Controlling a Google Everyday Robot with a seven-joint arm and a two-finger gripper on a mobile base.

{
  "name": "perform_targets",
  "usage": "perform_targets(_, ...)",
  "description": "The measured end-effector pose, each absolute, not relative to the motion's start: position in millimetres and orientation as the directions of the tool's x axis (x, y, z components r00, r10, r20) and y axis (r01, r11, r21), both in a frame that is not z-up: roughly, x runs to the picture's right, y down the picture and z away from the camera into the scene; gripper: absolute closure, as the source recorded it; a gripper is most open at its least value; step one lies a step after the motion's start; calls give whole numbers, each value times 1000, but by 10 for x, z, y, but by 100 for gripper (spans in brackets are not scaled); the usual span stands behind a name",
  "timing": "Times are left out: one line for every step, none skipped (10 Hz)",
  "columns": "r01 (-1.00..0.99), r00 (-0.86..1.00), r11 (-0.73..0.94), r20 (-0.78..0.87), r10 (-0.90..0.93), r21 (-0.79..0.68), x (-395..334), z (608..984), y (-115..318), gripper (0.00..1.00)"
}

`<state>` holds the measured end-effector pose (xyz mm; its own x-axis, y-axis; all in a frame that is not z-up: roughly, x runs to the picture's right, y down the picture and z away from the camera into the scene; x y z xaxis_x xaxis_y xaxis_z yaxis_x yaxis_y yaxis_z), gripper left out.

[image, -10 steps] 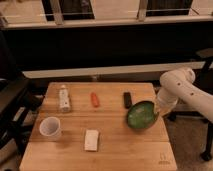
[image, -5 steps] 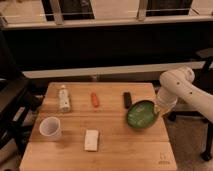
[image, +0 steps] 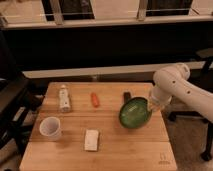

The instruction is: Pick up the ceramic bowl

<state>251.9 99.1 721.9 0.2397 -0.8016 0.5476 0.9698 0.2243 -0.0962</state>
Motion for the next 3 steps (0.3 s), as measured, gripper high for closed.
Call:
perform_targets(965,245,257,560,-791,-59,2512,7187,964,98)
perform_targets(959,252,279,563,-787,-39,2519,7170,936,98)
perform_targets(958,257,284,561,-787,-40,2561,7184,936,98)
